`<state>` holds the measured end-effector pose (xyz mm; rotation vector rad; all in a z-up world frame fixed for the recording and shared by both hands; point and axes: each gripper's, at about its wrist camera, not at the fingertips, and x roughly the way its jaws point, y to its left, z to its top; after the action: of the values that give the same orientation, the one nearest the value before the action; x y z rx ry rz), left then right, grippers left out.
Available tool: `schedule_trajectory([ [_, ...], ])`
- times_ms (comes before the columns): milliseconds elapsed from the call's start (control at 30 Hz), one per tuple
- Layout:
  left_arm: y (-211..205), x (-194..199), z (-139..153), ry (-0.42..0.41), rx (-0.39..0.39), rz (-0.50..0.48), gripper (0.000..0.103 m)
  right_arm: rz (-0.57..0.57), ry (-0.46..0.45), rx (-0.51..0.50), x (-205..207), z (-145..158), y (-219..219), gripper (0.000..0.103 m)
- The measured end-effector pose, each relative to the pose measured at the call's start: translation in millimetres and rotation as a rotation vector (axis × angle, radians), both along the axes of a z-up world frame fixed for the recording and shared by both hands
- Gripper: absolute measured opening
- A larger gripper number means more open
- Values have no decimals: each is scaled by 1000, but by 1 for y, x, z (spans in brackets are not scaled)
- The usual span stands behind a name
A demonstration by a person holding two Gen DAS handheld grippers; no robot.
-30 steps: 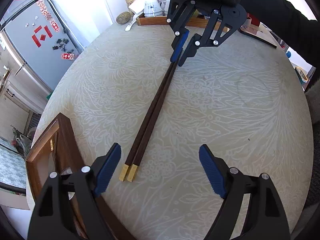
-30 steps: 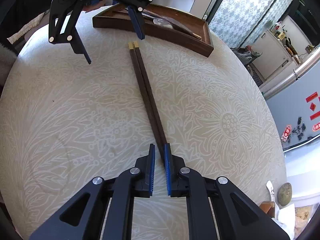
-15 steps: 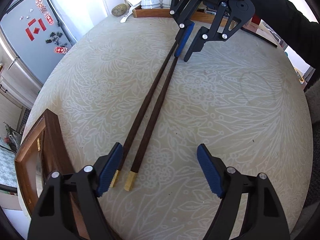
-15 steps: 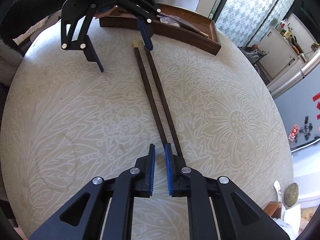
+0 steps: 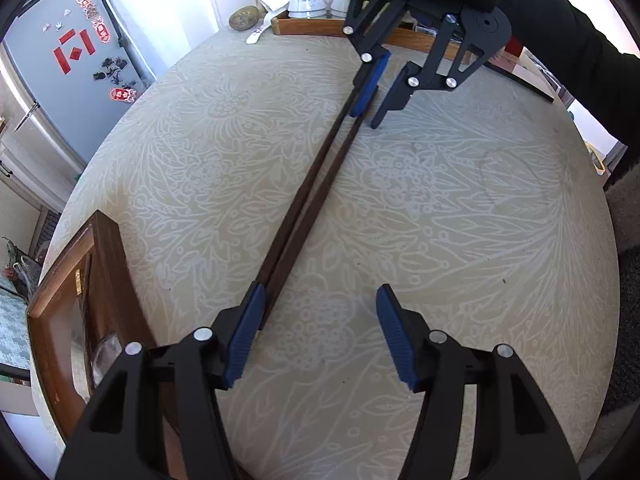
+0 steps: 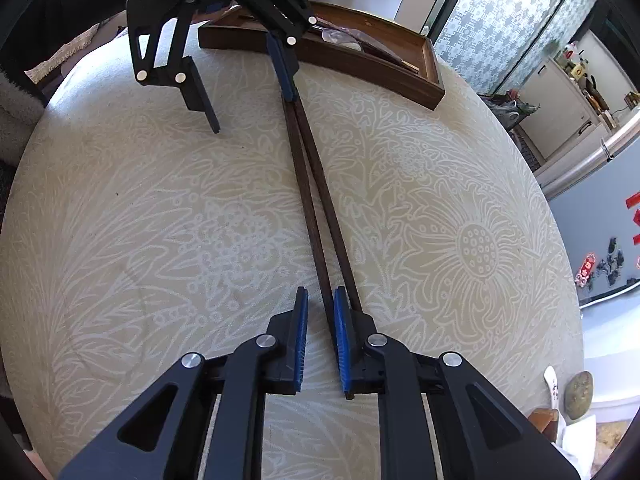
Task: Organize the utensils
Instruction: 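Lower the right gripper onto one dark chopstick of the remaining pair and close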
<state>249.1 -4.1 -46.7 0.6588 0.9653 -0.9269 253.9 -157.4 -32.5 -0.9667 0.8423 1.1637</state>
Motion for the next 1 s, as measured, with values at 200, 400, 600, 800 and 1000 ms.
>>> schedule_trajectory([
  [200,-1,4,0,16,-10,-4,62,8,24,2,0,1,0,14],
  [400,-8,1,0,26,-16,-30,62,0,100,18,8,1,-3,7],
  [600,-10,1,0,30,-15,-34,62,11,152,48,8,1,-4,5],
  [800,-13,7,1,21,-19,-28,62,42,161,38,0,3,-3,5],
  [1000,-18,13,-4,72,12,-65,55,54,173,31,-1,1,-7,5],
])
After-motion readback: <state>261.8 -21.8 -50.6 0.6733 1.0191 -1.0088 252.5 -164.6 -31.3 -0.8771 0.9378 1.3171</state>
